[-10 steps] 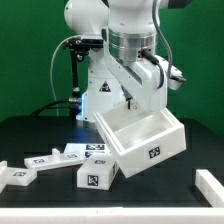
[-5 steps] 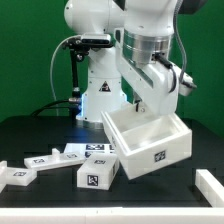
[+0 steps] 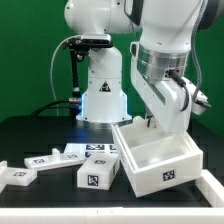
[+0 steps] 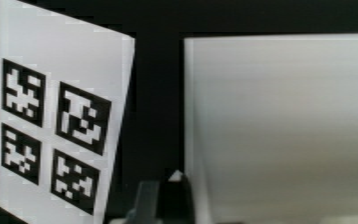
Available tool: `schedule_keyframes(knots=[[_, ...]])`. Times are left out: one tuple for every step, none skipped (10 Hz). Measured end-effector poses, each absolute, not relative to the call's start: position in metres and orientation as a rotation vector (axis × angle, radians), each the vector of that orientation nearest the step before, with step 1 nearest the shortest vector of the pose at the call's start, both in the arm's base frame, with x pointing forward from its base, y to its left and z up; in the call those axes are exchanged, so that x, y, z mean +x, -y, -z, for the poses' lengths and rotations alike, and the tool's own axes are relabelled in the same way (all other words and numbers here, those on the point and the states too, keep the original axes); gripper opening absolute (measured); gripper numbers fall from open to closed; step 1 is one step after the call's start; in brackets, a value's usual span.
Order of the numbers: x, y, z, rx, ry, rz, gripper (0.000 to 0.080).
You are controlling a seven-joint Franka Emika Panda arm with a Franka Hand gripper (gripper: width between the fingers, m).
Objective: Assemble cabinet
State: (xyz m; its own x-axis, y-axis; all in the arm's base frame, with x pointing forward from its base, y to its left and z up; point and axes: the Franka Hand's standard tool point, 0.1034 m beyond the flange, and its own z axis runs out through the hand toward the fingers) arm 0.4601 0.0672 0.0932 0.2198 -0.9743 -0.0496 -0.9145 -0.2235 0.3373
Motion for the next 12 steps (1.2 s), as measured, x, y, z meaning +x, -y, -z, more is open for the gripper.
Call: schedule_keyframes(knots=[[0.460, -0.068, -0.093, 2.260, 1.785, 0.370, 0.0029], [0.460, -0.070, -0.090, 2.250, 1.801, 0.367, 0.0029], [0.467, -0.077, -0.079, 2.223, 1.853, 0.359, 0.0030], [0.486, -0.081, -0.073, 2.234, 1.851, 0.341, 0.0030], [0.511, -0.082, -0.071, 2.248, 1.865, 0.311, 0.0030], [0.524, -0.087, -0.067, 2.279, 1.854, 0.264, 0.0030], [0.524, -0.091, -0.066, 2.288, 1.853, 0.234, 0.0033], [0.523, -0.085, -0.066, 2.271, 1.869, 0.241, 0.0038], [0.523, -0.086, -0.066, 2.271, 1.874, 0.248, 0.0038], [0.523, -0.086, -0.065, 2.271, 1.873, 0.248, 0.0038], [0.523, -0.087, -0.063, 2.268, 1.880, 0.244, 0.0038], [0.525, -0.089, -0.054, 2.264, 1.897, 0.225, 0.0038]])
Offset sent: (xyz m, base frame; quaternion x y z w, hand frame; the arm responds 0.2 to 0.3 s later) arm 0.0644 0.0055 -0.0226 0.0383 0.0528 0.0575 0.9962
